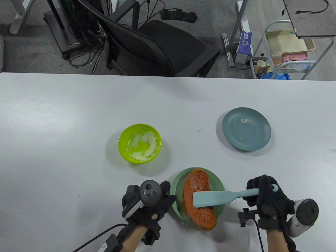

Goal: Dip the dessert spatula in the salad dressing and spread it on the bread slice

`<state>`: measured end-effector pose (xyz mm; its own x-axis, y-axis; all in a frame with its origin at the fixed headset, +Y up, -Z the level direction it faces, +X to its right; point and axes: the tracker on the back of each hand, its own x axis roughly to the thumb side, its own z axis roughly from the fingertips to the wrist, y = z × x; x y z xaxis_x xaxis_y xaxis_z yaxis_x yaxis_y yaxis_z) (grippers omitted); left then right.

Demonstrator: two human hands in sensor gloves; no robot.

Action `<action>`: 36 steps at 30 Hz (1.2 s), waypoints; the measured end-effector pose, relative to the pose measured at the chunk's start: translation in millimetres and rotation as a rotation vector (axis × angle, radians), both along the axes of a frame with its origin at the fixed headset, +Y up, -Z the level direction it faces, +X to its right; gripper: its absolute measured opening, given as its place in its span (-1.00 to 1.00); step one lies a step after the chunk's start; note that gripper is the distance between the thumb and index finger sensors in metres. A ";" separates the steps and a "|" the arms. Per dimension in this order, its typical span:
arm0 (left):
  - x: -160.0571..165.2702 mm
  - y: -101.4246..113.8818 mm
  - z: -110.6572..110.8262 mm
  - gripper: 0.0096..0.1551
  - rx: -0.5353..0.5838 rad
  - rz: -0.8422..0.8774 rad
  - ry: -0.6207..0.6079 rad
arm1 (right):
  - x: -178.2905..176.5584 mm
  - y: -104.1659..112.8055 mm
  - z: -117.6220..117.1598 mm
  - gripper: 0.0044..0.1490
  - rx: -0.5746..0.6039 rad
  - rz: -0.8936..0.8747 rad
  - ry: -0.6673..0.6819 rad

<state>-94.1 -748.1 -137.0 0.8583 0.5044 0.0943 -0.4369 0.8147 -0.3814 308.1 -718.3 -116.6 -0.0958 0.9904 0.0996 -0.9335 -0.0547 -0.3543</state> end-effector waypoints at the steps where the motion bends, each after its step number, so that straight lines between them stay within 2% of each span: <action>1: 0.0 0.0 0.0 -0.25 0.000 0.000 0.000 | 4.0 1.9 0.7 -0.50 0.004 0.005 -0.013; 8: 0.0 0.0 0.0 -0.25 0.000 0.000 0.000 | 22.2 9.9 6.1 -0.50 0.025 0.006 -0.089; 17: 0.0 0.0 0.0 -0.25 0.000 0.000 0.000 | 22.9 9.8 8.5 -0.50 0.036 -0.009 -0.106; 21: 0.0 0.0 0.1 -0.25 -0.001 0.000 0.000 | 14.7 3.7 7.0 -0.49 0.044 -0.074 -0.059; 28: -0.3 0.0 0.2 -0.25 -0.003 0.001 0.000 | -11.7 -5.5 0.0 -0.48 0.025 -0.125 0.113; 36: -0.3 0.0 0.2 -0.25 -0.003 0.001 0.000 | -19.8 -8.4 -1.0 -0.48 -0.006 -0.102 0.146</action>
